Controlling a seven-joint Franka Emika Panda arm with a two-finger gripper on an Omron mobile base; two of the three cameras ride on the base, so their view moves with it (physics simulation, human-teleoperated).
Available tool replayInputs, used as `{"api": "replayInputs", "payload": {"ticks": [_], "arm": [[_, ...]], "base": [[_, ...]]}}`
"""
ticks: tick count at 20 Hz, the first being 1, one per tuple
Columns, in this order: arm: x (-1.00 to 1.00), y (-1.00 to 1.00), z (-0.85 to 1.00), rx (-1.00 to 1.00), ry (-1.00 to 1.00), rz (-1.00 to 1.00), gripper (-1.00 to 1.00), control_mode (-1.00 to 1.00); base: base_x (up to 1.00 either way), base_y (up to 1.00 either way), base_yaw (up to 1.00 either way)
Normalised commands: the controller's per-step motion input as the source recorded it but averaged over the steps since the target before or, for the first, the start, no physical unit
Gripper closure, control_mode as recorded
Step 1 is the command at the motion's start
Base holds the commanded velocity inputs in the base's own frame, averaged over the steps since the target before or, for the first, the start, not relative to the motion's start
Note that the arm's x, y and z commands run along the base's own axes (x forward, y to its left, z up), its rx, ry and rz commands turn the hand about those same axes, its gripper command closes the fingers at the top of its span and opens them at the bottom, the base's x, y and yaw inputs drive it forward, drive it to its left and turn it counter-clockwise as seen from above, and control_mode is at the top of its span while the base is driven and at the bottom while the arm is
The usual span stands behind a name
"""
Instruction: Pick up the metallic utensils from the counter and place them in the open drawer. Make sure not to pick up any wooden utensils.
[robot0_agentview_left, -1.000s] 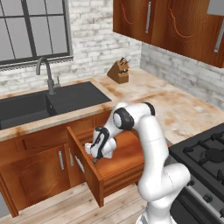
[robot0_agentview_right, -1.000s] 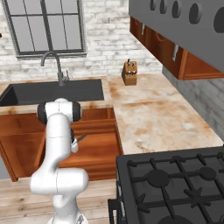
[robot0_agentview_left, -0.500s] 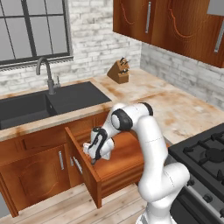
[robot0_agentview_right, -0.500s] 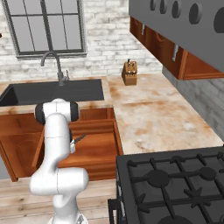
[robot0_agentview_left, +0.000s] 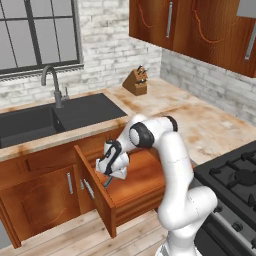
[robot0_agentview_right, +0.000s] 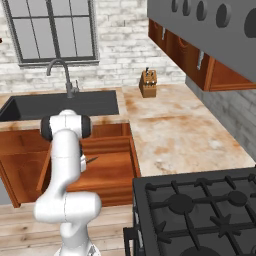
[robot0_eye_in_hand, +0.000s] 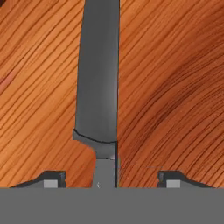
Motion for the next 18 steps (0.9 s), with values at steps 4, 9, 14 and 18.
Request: {"api": "replayInputs", "payload": {"ticks": [4, 9, 14, 18], "arm": [[-0.02, -0.08, 0.83, 0.0, 0.0, 0.0, -1.0, -1.0], [-0.2, -0.03, 1.0, 0.0, 0.0, 0.0, -1.0, -1.0], [-0.38, 0.0, 1.0, 0.0, 0.0, 0.0, -1.0, -1.0], [-0.3, 0.0, 1.0, 0.0, 0.0, 0.0, -1.0, -1.0]], "base": [[0.0, 0.0, 0.0], [0.0, 0.0, 0.0], [0.0, 0.0, 0.0], [0.0, 0.0, 0.0]]}}
